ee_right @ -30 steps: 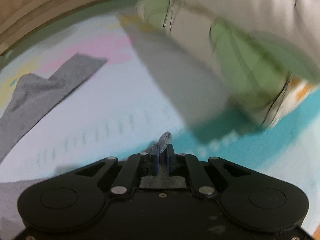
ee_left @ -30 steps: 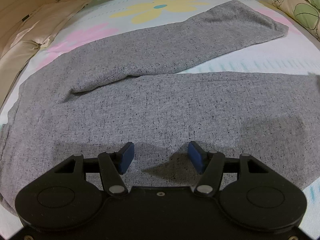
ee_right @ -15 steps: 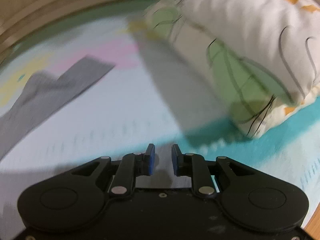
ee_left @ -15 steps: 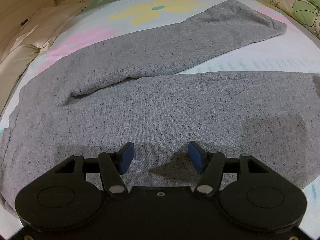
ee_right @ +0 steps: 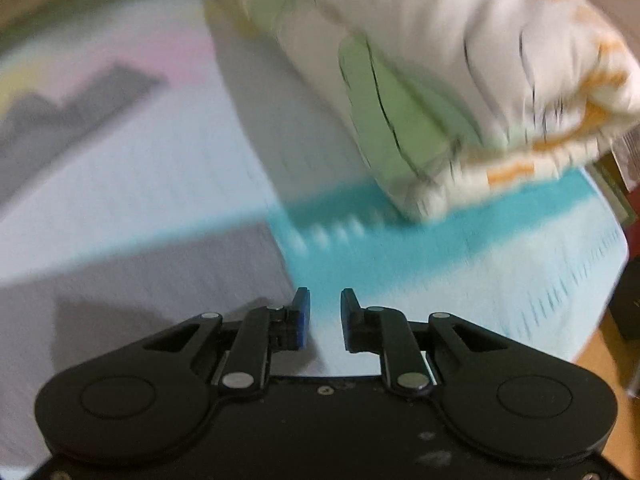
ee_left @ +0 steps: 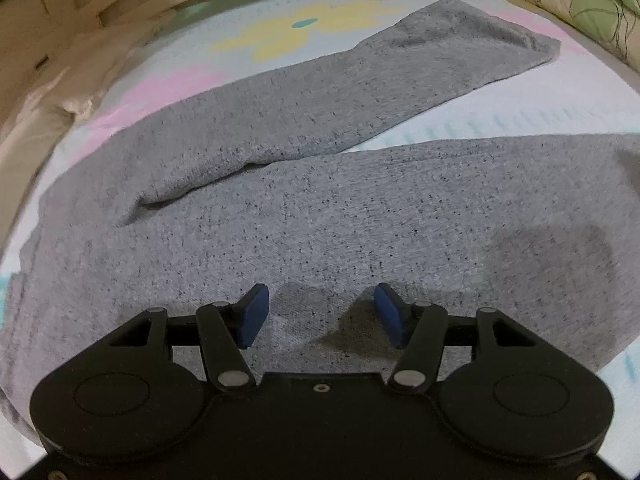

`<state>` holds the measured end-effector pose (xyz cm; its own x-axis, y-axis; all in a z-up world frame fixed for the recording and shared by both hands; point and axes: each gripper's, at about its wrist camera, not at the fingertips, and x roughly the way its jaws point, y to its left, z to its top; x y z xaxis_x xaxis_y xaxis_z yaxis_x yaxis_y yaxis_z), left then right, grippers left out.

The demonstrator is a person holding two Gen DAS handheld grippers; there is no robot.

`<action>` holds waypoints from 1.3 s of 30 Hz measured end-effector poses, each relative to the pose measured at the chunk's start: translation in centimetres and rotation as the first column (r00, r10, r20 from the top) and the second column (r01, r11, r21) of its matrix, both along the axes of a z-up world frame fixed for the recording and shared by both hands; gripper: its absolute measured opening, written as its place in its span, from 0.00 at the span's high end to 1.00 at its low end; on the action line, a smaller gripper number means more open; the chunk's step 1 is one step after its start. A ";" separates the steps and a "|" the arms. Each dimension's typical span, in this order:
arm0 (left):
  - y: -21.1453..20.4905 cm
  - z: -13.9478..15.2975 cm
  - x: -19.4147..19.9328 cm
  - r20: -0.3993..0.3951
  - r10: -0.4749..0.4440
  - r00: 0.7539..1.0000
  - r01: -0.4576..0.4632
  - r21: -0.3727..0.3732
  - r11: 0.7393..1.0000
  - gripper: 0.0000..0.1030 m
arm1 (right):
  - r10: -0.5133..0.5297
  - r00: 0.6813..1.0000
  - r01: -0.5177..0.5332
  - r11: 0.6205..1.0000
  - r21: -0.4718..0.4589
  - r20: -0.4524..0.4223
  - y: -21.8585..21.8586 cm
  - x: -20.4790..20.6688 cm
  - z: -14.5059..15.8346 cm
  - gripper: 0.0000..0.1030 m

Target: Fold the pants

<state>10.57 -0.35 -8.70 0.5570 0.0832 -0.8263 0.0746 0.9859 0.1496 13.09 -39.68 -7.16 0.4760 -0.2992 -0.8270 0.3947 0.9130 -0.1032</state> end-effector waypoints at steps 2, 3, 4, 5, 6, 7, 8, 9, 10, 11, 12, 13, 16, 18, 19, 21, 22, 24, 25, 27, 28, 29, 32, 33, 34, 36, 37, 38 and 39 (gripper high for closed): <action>0.4 0.4 0.5 -0.018 0.021 1.000 -0.021 -0.032 0.999 0.40 | 0.046 0.997 -0.049 0.998 0.041 0.061 1.8 0.4 1.2 0.80; 0.7 0.7 0.6 -0.014 0.033 0.999 -0.033 -0.037 0.999 0.40 | 0.072 0.994 -0.077 0.996 0.053 0.080 2.4 1.0 1.4 0.79; 0.9 1.2 0.8 0.001 0.047 0.999 -0.047 -0.040 0.998 0.40 | 0.102 0.990 -0.108 0.993 0.054 0.100 3.8 1.4 1.9 0.78; 1.2 1.8 0.9 0.031 0.063 0.998 -0.062 -0.037 0.997 0.40 | 0.133 0.985 -0.139 0.989 0.044 0.112 5.2 1.7 2.2 0.76; 1.5 2.4 1.0 0.065 0.078 0.995 -0.077 -0.031 0.997 0.40 | 0.166 0.979 -0.170 0.985 0.025 0.118 6.4 1.8 2.5 0.76; 1.8 3.0 1.0 0.094 0.091 0.991 -0.088 -0.030 0.996 0.40 | 0.198 0.972 -0.199 0.980 -0.003 0.129 7.9 2.1 2.9 0.75; 2.3 3.7 1.2 0.127 0.106 0.986 -0.102 -0.033 0.994 0.40 | 0.225 0.964 -0.223 0.974 -0.027 0.142 9.1 2.4 3.1 0.75; 2.8 4.3 1.5 0.148 0.123 0.981 -0.118 -0.039 0.992 0.40 | 0.255 0.955 -0.251 0.967 -0.049 0.152 10.6 2.5 3.4 0.73; 3.2 4.8 1.8 0.159 0.137 0.978 -0.132 -0.044 0.990 0.40 | 0.281 0.947 -0.274 0.959 -0.067 0.157 12.0 2.7 3.6 0.73; 3.7 5.4 2.3 0.169 0.156 0.973 -0.150 -0.048 0.987 0.40 | 0.303 0.939 -0.294 0.953 -0.080 0.162 13.2 2.8 3.8 0.73; 4.3 6.0 2.9 0.176 0.178 0.968 -0.172 -0.051 0.984 0.40 | 0.318 0.933 -0.309 0.948 -0.081 0.169 13.8 2.8 3.9 0.72; 4.8 6.4 3.4 0.180 0.190 0.965 -0.184 -0.052 0.982 0.40 | 0.332 0.926 -0.324 0.943 -0.073 0.177 14.8 2.7 4.1 0.72; 6.0 7.6 5.2 0.207 0.208 0.956 -0.204 -0.040 0.978 0.40 | 0.370 0.913 -0.371 0.928 -0.029 0.171 16.5 3.0 4.2 0.71; 6.6 8.0 6.4 0.222 0.209 0.952 -0.208 -0.029 0.978 0.40 | 0.392 0.908 -0.395 0.919 -0.009 0.150 17.1 3.4 3.9 0.71; 6.7 8.1 7.1 0.220 0.208 0.953 -0.208 -0.022 0.978 0.40 | 0.401 0.905 -0.406 0.914 0.002 0.141 17.4 3.4 3.7 0.71; 6.9 8.0 8.6 0.201 0.185 0.962 -0.186 -0.014 0.982 0.40 | 0.418 0.900 -0.424 0.906 0.023 0.124 16.7 4.5 3.1 0.71; 6.9 8.0 9.3 0.191 0.170 0.967 -0.171 -0.011 0.985 0.40 | 0.416 0.901 -0.422 0.906 0.030 0.121 17.0 4.5 3.0 0.71; 6.8 7.7 10.6 0.179 0.158 0.971 -0.161 0.003 0.987 0.40 | 0.412 0.904 -0.419 0.907 0.041 0.115 16.9 6.2 3.1 0.71; 6.7 7.5 11.2 0.178 0.155 0.972 -0.159 0.007 0.987 0.40 | 0.412 0.904 -0.419 0.907 0.045 0.111 17.1 6.9 3.1 0.71; 6.4 7.1 12.3 0.167 0.144 0.975 -0.146 -0.001 0.989 0.40 | 0.398 0.912 -0.405 0.911 0.070 0.096 16.9 7.7 2.8 0.71; 6.2 6.9 13.0 0.161 0.138 0.977 -0.140 -0.001 0.990 0.40 | 0.378 0.921 -0.386 0.919 0.082 0.092 16.7 8.3 2.6 0.72; 5.9 6.4 13.7 0.153 0.132 0.979 -0.134 0.001 0.991 0.40 | 0.358 0.929 -0.366 0.926 0.093 0.091 16.6 9.0 2.5 0.71; 4.8 5.2 15.3 0.132 0.111 0.985 -0.112 0.001 0.994 0.40 | 0.307 0.946 -0.319 0.939 0.131 0.103 15.7 11.1 2.1 0.71; 4.5 4.8 15.9 0.127 0.106 0.986 -0.107 0.000 0.994 0.40 | 0.292 0.950 -0.306 0.942 0.135 0.114 15.6 11.7 2.0 0.71; 4.1 4.3 16.4 0.120 0.095 0.988 -0.096 0.004 0.995 0.40 | 0.276 0.953 -0.292 0.946 0.138 0.124 15.4 12.6 1.7 0.71; 3.3 3.5 17.4 0.109 0.064 0.992 -0.066 0.013 0.998 0.40 | 0.250 0.958 -0.270 0.951 0.149 0.138 15.1 14.3 1.6 0.71; 3.0 3.0 17.9 0.107 0.054 0.993 -0.056 0.017 0.998 0.40 | 0.236 0.961 -0.257 0.954 0.157 0.143 15.0 15.1 1.6 0.71; 2.9 2.7 18.3 0.105 0.050 0.993 -0.052 0.017 0.999 0.40 | 0.210 0.967 -0.233 0.958 0.167 0.148 14.8 16.2 1.6 0.70; 2.8 2.2 18.8 0.099 0.048 0.994 -0.050 0.013 0.999 0.40 | 0.185 0.970 -0.212 0.961 0.176 0.157 14.8 17.2 1.5 0.70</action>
<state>29.35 2.43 -6.51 0.6309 0.1246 -0.7658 0.0103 0.9856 0.1689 30.27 -24.88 -5.62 0.6228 -0.0313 -0.7818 0.2018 0.9718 0.1219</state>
